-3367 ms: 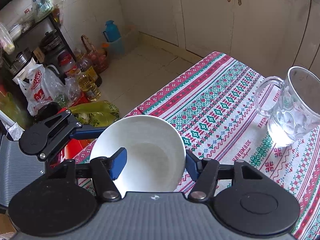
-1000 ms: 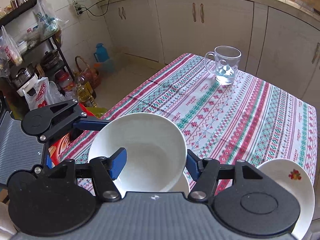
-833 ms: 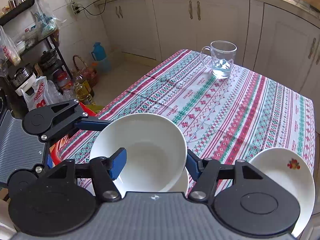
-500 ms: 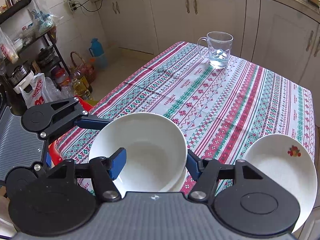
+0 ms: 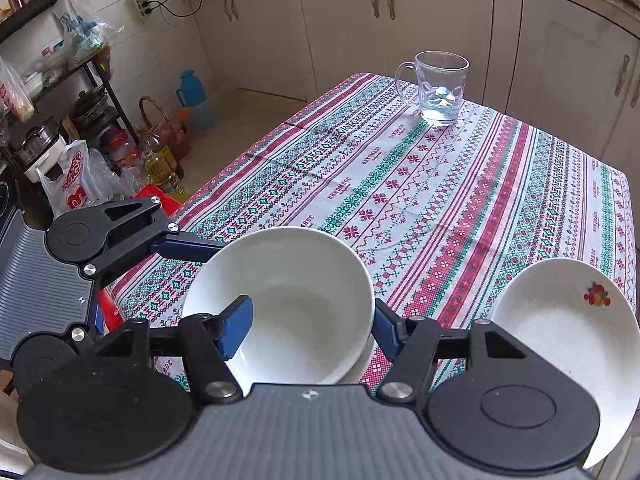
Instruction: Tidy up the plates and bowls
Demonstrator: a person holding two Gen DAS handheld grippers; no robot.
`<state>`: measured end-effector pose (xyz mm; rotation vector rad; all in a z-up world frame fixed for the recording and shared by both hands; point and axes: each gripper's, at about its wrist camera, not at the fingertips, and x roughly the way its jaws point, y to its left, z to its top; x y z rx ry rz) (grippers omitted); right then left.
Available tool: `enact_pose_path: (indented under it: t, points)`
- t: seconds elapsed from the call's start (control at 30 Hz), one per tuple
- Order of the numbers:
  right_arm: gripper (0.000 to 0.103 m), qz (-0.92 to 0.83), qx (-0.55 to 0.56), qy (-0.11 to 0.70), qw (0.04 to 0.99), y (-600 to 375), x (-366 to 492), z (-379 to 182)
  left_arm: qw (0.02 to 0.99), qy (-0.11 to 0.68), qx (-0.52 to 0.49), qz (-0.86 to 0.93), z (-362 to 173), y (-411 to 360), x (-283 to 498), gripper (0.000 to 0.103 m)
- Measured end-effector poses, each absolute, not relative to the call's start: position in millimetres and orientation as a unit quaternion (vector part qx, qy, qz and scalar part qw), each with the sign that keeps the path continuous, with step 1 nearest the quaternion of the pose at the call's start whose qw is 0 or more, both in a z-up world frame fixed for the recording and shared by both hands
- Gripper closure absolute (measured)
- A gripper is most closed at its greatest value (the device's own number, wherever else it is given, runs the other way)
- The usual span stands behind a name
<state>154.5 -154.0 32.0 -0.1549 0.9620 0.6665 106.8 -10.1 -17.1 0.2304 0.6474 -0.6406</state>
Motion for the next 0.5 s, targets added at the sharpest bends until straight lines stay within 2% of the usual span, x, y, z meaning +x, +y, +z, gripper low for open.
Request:
enact_pose_path:
  t: [0.2, 0.5]
  points:
    - [0.033, 0.314, -0.079, 0.453, 0.831, -151.9, 153.2, 30.5, 0.89, 0.317, 0.11, -0.309, -19.3, -9.9, 109.2, 0.008]
    - [0.025, 0.321, -0.081, 0.45, 0.829, -149.4, 151.5, 27.7, 0.89, 0.317, 0.113, -0.308, -21.5, -9.0, 110.7, 0.007]
